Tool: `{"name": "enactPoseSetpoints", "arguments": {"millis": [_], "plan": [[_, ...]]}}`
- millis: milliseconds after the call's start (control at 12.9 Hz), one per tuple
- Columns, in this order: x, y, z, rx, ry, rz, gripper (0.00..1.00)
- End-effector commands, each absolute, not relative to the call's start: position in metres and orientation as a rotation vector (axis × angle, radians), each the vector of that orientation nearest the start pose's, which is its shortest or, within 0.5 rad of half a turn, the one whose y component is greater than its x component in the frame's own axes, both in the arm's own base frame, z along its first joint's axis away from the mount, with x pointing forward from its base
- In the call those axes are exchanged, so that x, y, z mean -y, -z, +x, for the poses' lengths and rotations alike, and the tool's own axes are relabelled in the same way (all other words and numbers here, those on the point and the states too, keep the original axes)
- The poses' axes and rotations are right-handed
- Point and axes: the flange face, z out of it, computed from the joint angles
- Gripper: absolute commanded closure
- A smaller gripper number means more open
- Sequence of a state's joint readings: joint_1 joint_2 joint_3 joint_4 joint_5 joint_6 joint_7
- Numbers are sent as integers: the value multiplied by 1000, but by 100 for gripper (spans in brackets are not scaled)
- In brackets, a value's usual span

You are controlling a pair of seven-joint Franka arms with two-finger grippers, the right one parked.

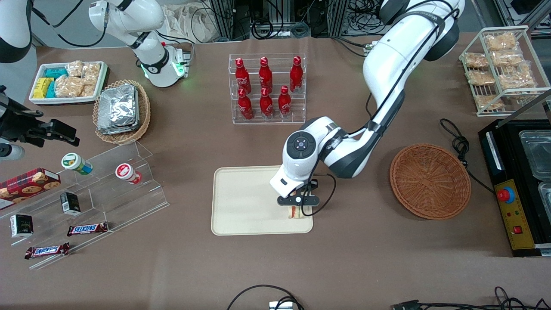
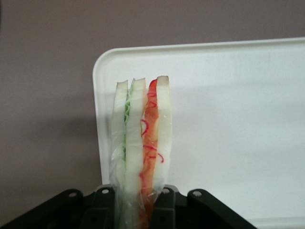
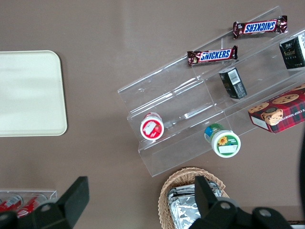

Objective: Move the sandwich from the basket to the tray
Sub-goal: 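Lower the sandwich onto the tray and open the left gripper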

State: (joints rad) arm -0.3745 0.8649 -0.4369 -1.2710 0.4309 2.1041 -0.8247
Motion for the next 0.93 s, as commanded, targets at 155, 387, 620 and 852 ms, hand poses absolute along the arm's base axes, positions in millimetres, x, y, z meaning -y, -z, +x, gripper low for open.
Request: {"name": "enactPoseSetpoints", "arguments": {"millis": [155,387,620,852], "plan": [[496,-240,575,-133,126,-3106,86],[501,-227,568,-152,109,-3102,76],[502,-222,569,-137,122,-3118,50],[504,-224,572,-27,163,-3152,0]]}}
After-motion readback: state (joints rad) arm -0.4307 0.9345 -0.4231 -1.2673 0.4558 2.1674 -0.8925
